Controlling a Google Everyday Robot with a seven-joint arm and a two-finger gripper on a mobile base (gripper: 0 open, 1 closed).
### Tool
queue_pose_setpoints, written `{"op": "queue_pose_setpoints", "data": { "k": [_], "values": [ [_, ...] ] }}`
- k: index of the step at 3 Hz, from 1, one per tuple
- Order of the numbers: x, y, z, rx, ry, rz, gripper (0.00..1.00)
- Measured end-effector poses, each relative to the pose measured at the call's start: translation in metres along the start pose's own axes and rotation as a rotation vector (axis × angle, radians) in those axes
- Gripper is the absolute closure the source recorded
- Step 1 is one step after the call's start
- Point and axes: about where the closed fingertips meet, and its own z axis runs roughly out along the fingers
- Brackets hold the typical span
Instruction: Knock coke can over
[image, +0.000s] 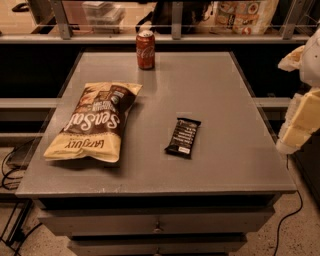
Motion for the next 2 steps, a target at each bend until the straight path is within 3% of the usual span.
{"op": "queue_pose_setpoints", "data": {
  "k": [2],
  "values": [
    [-0.007, -0.041, 0.013, 0.014, -0.108, 0.038, 0.00]
  ]
}}
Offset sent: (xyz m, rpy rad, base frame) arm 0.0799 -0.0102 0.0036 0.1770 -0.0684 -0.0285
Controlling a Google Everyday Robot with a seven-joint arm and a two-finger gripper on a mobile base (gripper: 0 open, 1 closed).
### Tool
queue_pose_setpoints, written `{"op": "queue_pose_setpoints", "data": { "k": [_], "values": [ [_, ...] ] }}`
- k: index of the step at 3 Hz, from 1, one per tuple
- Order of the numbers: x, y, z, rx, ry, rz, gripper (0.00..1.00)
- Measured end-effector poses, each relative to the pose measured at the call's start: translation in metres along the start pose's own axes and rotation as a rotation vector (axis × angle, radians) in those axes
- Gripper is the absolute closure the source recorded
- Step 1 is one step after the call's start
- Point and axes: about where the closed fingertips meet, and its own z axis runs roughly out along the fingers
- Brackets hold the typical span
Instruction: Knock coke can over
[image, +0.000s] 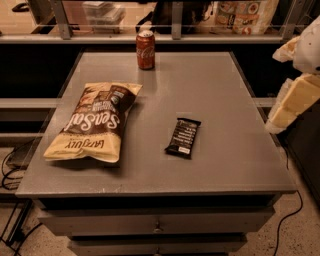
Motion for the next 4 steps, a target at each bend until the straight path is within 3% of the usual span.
{"op": "queue_pose_setpoints", "data": {
  "k": [2, 4],
  "values": [
    [-0.032, -0.073, 0.010, 0.061, -0.076, 0.001, 0.00],
    [-0.041, -0.081, 0.007, 0.088, -0.106, 0.012, 0.00]
  ]
}}
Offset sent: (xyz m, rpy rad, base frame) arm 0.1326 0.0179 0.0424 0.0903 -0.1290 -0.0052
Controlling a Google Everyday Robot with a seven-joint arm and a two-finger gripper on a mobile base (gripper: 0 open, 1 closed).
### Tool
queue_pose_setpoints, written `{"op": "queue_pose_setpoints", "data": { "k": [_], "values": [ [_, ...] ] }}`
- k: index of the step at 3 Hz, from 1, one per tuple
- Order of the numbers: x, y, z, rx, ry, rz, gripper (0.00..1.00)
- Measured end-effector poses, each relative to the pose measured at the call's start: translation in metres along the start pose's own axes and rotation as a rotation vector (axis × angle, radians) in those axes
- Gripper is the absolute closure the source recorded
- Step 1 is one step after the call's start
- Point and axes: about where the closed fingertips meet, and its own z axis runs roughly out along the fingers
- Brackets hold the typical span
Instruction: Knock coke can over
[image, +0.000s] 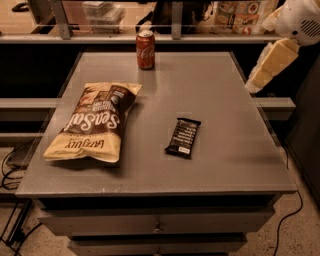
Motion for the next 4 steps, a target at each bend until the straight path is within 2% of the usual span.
{"op": "queue_pose_setpoints", "data": {
  "k": [1, 2, 3, 4],
  "values": [
    [-0.016, -0.017, 0.010, 0.051, -0.057, 0.036, 0.00],
    [-0.039, -0.039, 0.034, 0.048, -0.171, 0.078, 0.00],
    [-0.066, -0.059, 0.069, 0.005, -0.265, 0.114, 0.00],
    [-0.091, -0.075, 0.110, -0.018, -0.317, 0.162, 0.00]
  ]
}}
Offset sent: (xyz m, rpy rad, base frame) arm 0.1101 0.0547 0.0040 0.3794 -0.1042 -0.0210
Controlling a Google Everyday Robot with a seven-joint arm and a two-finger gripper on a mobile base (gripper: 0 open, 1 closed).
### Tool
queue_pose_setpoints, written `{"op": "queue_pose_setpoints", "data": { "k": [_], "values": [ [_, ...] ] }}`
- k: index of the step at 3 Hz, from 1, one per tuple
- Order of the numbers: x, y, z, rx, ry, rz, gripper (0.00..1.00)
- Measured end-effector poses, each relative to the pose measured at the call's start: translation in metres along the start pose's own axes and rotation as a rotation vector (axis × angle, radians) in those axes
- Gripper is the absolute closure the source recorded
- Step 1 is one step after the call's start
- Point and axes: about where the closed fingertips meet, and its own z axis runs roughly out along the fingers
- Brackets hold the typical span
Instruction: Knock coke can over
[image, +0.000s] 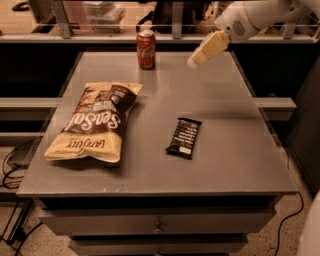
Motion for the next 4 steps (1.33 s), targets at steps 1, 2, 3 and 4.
{"op": "queue_pose_setpoints", "data": {
  "k": [1, 2, 3, 4],
  "values": [
    [-0.012, -0.014, 0.042, -0.008, -0.049, 0.056, 0.00],
    [-0.012, -0.014, 0.042, -0.009, -0.049, 0.056, 0.00],
    [-0.014, -0.010, 0.060, -0.045, -0.077, 0.079, 0.00],
    [-0.026, -0.006, 0.098, -0.089, -0.149, 0.090, 0.00]
  ]
}}
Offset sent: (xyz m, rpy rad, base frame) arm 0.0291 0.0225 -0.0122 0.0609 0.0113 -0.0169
